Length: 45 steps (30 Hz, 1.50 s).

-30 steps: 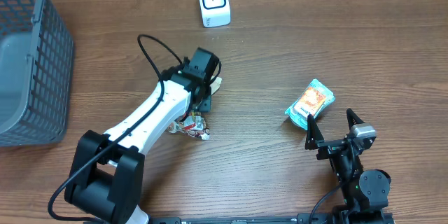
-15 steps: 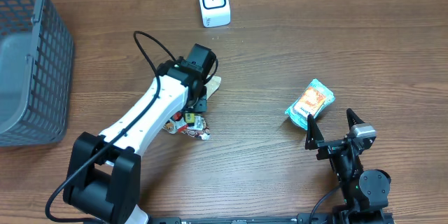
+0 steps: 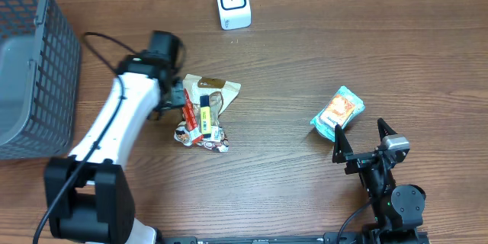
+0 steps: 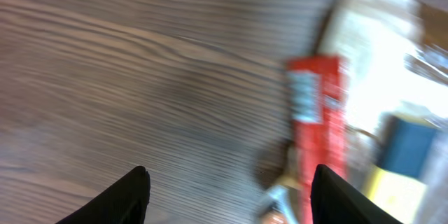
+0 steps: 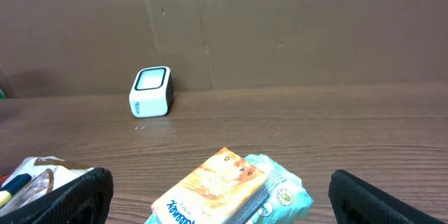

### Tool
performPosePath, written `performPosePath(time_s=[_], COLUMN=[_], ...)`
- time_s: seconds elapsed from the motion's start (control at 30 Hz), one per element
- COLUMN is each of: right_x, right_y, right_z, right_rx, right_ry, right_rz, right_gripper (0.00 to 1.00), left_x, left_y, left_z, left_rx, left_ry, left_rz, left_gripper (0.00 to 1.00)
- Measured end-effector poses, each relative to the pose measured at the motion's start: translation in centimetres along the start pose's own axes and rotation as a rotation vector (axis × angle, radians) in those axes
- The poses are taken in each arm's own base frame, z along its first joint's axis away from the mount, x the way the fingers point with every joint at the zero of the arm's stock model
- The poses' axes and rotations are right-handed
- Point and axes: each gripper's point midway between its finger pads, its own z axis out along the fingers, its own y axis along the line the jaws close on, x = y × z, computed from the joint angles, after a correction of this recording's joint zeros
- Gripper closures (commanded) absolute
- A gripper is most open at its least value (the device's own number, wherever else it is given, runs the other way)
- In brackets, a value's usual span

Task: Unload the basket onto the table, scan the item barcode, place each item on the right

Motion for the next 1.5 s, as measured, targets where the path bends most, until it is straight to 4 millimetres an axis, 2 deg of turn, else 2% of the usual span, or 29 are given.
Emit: performPosePath(time_s=[0.2,0.3,0.5,0.6,0.63,1.5], right_x=[0.0,0.0,0.0,0.0,0.0,0.0], right_y=[0.0,0.0,0.0,0.0,0.0,0.0], right_z=[0.0,0.0,0.0,0.0,0.0,0.0], right_rx=[0.0,0.0,0.0,0.0,0.0,0.0], right_ry=[0.0,0.001,0.0,0.0,0.0,0.0], right_rz=[0.0,0.001,0.0,0.0,0.0,0.0], right_gripper=[0.0,0.0,0.0,0.0,0.0,0.0], left_x=[-1.3,-1.9,-2.1,-2.2,-2.3,-2.4], left_y=[5.9,8.3,11.3,12.5,12.8,13.3], left_z=[1.0,1.3,1.7,1.8,1.9,1.9], left_rx=[-0.05,-0.067,-0.086,-0.094,-0.096,-0.098], left_ry=[0.012,0.006,0.008,0.007,0.004,-0.001], left_rz=[-0.088,-0.134,-0.205,-0.225,-0.227,-0.228], left_gripper=[0.35,0.23,0.12,0.01,0.0,0.0])
